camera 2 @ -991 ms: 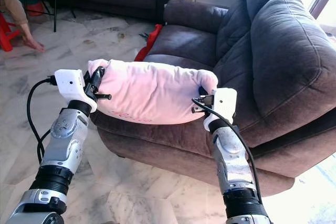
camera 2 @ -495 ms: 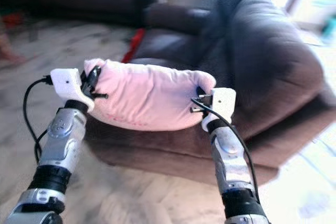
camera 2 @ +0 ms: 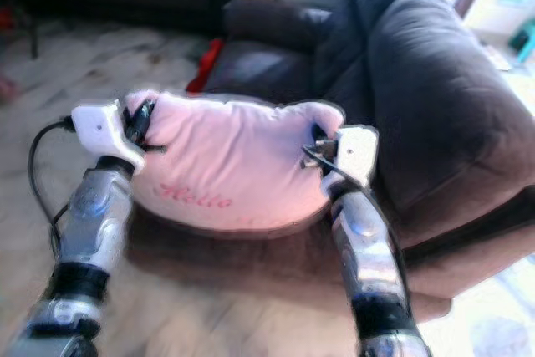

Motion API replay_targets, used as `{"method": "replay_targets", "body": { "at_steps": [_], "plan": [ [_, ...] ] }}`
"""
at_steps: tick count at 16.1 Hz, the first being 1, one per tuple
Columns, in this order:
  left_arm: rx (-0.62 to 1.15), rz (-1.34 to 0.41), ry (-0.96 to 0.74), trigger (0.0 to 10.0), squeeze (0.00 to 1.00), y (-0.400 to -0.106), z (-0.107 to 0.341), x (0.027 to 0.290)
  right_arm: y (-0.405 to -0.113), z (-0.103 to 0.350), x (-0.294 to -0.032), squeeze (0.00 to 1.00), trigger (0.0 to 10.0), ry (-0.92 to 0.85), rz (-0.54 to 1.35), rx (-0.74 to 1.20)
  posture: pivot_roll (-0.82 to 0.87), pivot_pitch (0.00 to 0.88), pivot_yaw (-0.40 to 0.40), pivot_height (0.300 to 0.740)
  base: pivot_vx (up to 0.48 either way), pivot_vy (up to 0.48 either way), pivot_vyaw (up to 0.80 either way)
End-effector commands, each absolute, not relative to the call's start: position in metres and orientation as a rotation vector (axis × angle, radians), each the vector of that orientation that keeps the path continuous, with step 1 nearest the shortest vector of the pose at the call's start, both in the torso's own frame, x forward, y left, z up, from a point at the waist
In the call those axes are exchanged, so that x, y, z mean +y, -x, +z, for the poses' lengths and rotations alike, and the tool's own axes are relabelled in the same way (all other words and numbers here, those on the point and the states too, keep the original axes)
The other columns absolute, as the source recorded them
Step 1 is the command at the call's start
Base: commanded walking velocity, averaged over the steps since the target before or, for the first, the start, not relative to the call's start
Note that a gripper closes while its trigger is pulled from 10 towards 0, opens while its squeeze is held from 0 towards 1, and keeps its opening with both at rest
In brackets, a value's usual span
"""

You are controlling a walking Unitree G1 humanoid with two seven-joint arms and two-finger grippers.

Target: Move the pillow to the sofa from floor

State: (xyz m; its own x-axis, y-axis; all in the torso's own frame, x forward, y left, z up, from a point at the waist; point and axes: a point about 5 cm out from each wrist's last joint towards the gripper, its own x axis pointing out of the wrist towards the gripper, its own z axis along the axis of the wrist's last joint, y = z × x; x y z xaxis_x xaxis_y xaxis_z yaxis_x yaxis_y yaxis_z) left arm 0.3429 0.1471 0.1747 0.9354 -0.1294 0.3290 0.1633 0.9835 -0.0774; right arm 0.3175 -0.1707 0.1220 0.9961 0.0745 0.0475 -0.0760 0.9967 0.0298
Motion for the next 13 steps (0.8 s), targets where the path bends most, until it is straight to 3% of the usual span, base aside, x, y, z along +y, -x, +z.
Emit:
{"method": "replay_targets", "body": {
  "at_steps": [1, 13],
  "plan": [
    [-0.324, -0.174, 0.086, 10.0, 0.0, -0.3428, 0.1769, 0.1464, -0.3229, 0.1387, -0.1644, 0.0, 10.0, -0.032, 0.096, -0.114, 0.02, 0.0, -0.086, 0.74, 0.334, 0.0, 0.0],
    [-0.332, -0.182, 0.086, 10.0, 0.0, -0.3424, 0.1806, 0.1477, -0.3239, 0.1434, -0.1639, 0.0, 10.0, -0.024, 0.088, -0.117, 0.02, 0.0, -0.084, 0.74, 0.333, 0.0, 0.0]
  ]
}}
